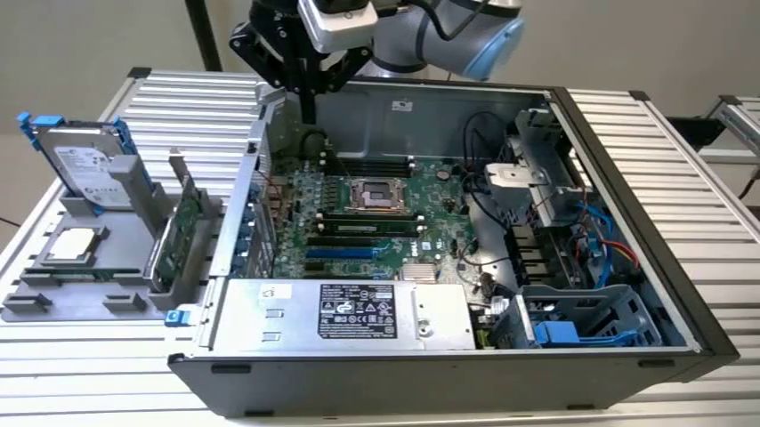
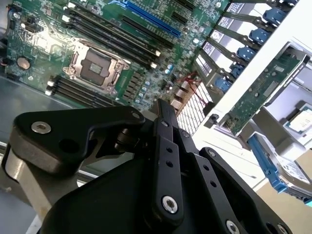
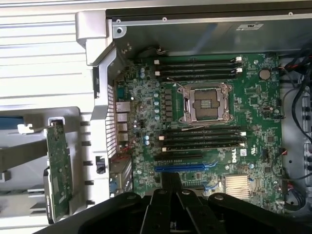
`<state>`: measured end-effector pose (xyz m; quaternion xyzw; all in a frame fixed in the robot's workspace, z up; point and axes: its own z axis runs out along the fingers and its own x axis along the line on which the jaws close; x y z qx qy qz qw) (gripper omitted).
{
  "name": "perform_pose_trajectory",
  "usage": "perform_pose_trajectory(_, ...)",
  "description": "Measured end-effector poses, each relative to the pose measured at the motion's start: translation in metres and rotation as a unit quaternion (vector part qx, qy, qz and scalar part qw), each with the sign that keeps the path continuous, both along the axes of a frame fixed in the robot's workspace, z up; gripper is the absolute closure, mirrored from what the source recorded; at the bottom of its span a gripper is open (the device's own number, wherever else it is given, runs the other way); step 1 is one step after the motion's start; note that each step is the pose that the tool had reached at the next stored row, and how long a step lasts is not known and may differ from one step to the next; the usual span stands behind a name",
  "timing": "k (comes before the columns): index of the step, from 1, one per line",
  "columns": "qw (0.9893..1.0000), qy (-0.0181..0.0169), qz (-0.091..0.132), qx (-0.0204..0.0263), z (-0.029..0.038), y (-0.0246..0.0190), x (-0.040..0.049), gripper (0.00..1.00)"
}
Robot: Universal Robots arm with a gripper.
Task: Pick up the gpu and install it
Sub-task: 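Reach for the gpu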
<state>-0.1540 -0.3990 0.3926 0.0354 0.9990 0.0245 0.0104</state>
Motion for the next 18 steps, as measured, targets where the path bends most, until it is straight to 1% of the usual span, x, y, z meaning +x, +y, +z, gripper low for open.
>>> perform_pose_trajectory(6,1.0,0.0,0.0,0.0002,0.0,0.0,-0.0118,1.0)
perform_pose_trajectory(18,1.0,0.0,0.0,0.0004,0.0,0.0,-0.0324,1.0)
